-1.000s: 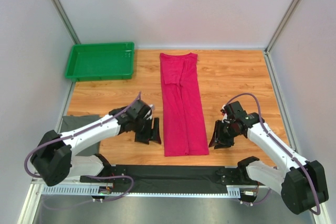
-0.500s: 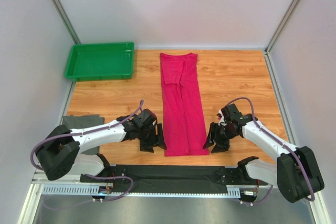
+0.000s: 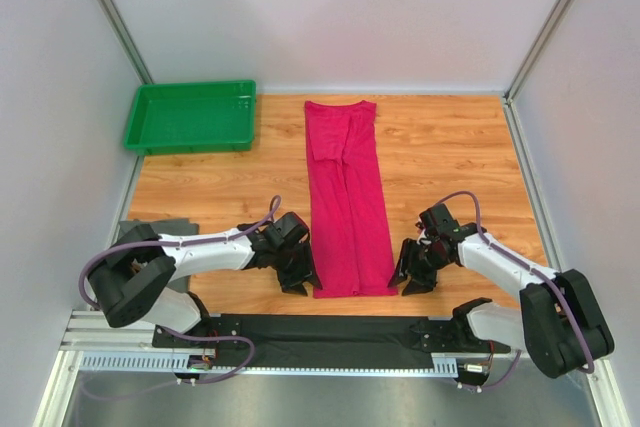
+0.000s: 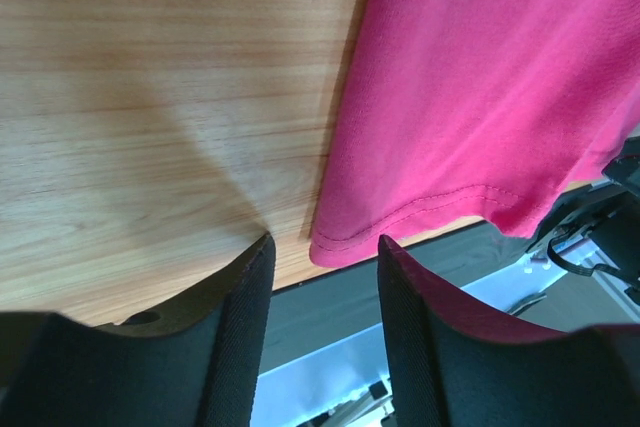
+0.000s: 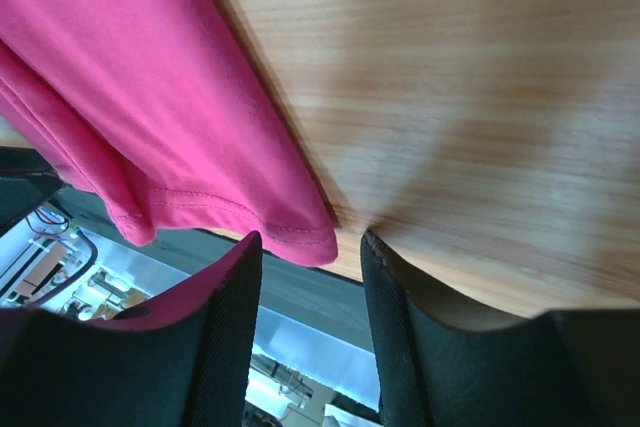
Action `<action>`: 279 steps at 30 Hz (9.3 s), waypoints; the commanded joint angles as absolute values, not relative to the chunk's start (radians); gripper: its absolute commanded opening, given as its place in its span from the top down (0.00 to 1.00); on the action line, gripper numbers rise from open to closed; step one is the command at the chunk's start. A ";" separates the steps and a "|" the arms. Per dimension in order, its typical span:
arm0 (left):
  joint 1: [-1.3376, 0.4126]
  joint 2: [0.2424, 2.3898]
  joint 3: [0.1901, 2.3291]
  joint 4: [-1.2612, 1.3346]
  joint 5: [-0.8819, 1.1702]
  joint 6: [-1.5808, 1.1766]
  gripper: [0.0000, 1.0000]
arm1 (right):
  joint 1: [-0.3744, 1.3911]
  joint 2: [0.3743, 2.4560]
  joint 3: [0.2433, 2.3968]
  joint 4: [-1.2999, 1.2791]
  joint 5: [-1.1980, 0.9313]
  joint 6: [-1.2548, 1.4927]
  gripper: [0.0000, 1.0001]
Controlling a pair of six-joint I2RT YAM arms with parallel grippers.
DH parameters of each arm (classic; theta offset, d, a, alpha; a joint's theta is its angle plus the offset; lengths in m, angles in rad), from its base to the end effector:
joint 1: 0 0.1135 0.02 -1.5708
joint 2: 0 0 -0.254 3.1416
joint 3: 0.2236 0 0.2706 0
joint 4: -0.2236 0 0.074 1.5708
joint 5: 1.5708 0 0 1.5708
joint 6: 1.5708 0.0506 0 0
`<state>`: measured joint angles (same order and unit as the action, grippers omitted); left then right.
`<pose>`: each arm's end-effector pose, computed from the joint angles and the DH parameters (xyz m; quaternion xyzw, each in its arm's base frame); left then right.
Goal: Fold and stack the t-shirts
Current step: Fold the tshirt
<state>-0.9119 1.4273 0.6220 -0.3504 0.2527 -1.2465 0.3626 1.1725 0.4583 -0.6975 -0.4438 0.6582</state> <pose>0.1488 -0.2128 0.1037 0.1360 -0.9615 0.2384 0.0122 0.1598 0.0839 0.1019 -0.1259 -0.9644 -0.2293 0.0395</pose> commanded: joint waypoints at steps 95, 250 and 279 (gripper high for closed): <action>-0.380 2.189 2.039 -0.920 0.134 -0.566 0.52 | 0.112 2.346 2.184 -1.152 -0.504 0.378 0.65; -0.591 1.258 0.391 -0.022 0.453 -1.259 0.42 | 0.253 1.166 0.361 -0.382 -0.649 0.845 0.51; -0.696 1.402 0.273 0.038 0.245 -1.764 0.54 | 0.264 0.989 0.248 -0.373 -0.598 0.965 0.37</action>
<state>-0.6937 1.3422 0.3096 0.0948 0.3855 -1.7569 0.2546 0.9665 0.2459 -0.4122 -0.6113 0.9504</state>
